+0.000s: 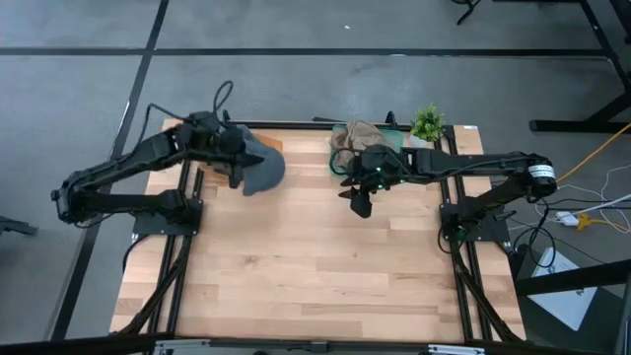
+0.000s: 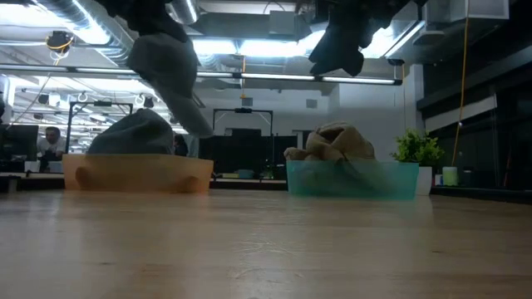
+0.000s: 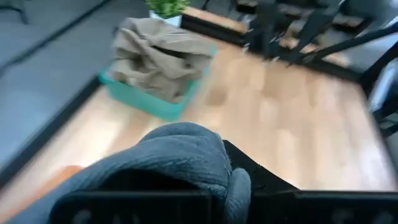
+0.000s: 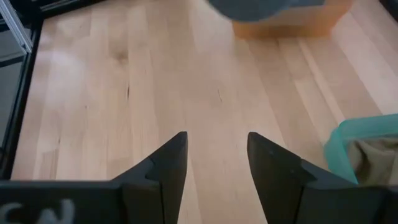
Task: Pick & Place hat
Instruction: Put the gray cap into the orange bin
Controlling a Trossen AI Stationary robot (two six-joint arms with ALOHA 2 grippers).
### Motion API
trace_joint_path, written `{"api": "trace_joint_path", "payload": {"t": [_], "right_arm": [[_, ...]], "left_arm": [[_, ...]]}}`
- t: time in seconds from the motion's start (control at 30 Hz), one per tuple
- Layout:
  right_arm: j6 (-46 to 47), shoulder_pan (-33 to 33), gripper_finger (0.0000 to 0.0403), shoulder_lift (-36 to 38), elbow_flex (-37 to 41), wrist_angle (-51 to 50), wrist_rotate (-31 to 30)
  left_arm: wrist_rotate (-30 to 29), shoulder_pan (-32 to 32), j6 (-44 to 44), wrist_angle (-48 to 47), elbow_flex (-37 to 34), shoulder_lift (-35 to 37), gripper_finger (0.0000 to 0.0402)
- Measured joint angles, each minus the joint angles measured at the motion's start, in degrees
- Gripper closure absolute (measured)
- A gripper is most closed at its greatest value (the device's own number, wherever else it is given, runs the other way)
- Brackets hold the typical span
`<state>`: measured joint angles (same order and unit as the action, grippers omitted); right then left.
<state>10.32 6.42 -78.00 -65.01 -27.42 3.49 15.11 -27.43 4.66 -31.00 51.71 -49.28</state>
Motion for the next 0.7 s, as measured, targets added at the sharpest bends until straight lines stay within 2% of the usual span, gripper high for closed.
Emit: {"api": "trace_joint_path", "payload": {"t": [0.33, 0.57, 0.7], "right_arm": [[-0.47, 0.17, 0.0238, 0.00, 0.00, 0.75, -2.47], [-0.41, 0.86, 0.0238, -0.02, -0.02, 0.83, -2.45], [-0.40, 1.51, 0.0238, -0.02, 0.00, 0.90, -2.49]], "left_arm": [[1.61, -9.07, -22.96, -8.31, 3.42, -2.21, 0.0398], [1.56, -12.25, -29.64, -14.22, 3.42, -2.65, 0.0398], [-0.40, -12.92, -32.87, -16.95, 3.42, -2.77, 0.0398]]}}
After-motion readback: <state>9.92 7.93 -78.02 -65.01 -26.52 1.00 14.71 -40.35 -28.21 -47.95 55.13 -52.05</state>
